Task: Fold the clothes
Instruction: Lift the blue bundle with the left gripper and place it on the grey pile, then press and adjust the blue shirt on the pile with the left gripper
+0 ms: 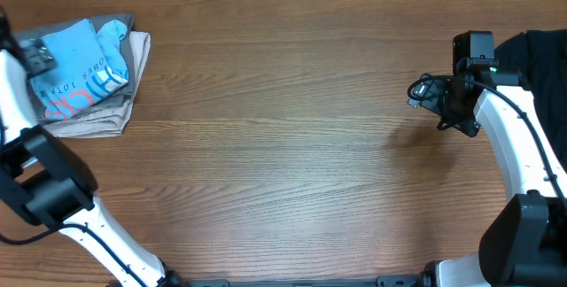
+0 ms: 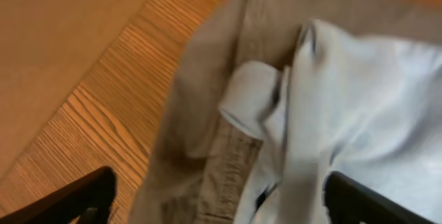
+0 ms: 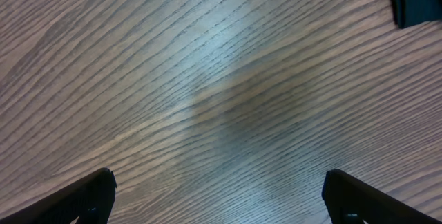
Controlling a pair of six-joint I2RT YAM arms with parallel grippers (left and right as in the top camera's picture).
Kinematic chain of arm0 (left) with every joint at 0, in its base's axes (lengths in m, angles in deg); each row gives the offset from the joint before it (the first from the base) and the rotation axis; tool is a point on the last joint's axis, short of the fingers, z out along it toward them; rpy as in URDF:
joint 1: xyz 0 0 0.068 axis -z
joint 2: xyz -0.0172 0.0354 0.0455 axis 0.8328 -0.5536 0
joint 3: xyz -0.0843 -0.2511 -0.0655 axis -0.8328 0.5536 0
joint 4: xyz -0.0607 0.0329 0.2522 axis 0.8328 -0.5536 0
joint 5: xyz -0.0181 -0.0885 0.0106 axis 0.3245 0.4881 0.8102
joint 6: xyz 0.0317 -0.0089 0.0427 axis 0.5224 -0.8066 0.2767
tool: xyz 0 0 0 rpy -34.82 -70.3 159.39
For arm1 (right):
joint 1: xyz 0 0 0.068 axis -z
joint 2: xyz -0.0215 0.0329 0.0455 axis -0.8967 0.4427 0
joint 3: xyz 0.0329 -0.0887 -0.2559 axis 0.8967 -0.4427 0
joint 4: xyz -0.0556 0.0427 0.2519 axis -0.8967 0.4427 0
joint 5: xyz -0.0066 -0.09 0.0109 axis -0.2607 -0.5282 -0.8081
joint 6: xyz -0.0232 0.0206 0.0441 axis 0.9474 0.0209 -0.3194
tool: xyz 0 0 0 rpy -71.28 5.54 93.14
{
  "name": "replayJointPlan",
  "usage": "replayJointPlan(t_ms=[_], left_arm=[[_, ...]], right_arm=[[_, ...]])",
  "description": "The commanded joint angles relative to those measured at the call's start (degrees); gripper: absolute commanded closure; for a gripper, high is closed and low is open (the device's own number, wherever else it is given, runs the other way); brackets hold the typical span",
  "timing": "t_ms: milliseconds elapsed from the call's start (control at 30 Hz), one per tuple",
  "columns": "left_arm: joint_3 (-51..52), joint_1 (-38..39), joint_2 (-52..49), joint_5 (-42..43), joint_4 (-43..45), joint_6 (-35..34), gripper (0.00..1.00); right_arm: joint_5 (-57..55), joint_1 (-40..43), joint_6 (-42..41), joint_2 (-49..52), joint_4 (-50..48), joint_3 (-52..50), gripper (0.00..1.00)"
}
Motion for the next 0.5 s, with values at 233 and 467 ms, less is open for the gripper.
replayJointPlan(t_ms=[233,467], left_arm=[[-2.6,-3.0,2.2,28.3,-3.5,-9.7,0.78],[3.6,-3.3,-0.1,23.5,-0.5,-11.2,0.78]], right_arm=[[-0.8,-0.1,0.1,-0.5,-0.3,0.3,0.00],[-0.8,-0.1,0.1,-0.5,-0.3,0.3,0.00]])
